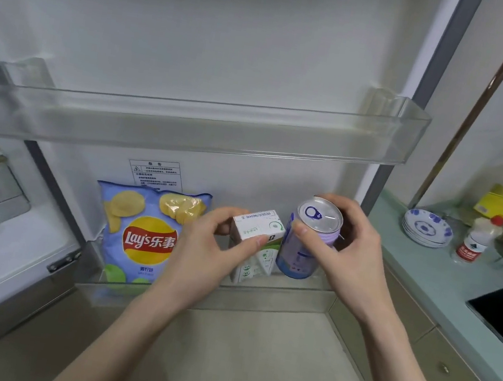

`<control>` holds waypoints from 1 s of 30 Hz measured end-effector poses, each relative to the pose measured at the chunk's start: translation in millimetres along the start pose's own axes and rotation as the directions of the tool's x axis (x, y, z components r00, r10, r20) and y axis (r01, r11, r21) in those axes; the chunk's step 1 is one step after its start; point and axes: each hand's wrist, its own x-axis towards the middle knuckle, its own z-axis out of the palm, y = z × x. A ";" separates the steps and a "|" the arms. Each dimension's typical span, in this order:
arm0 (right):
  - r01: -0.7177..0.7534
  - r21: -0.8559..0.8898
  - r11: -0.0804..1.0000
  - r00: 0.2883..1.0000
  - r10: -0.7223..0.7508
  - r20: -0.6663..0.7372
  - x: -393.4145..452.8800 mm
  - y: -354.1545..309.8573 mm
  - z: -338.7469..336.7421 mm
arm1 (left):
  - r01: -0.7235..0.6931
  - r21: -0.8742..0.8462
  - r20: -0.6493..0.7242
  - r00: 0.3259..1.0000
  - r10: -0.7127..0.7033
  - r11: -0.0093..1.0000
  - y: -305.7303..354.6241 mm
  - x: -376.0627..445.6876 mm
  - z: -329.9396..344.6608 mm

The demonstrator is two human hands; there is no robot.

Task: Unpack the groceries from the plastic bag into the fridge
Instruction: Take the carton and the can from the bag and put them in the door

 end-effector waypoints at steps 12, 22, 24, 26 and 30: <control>-0.050 -0.287 0.957 0.988 0.089 0.123 8.2 43.9 -2.3 | 0.061 0.043 0.160 0.985 -0.067 0.997 -36.0 10.9 20.1; -0.044 -0.390 0.920 0.976 0.124 0.181 14.6 58.7 1.6 | 0.005 0.192 0.274 0.960 -0.059 0.981 -44.7 17.5 19.7; -0.025 -0.425 0.905 0.973 0.120 0.197 17.3 59.8 2.3 | 0.004 0.221 0.298 0.952 -0.072 0.975 -45.2 19.1 16.2; -0.023 -0.443 0.896 0.971 0.125 0.203 20.3 60.2 1.8 | 0.000 0.223 0.314 0.947 -0.072 0.975 -46.5 20.7 14.4; 0.023 -0.505 0.863 0.975 0.092 0.202 23.7 61.7 0.0 | -0.009 0.195 0.314 0.948 -0.054 0.981 -47.4 25.3 15.0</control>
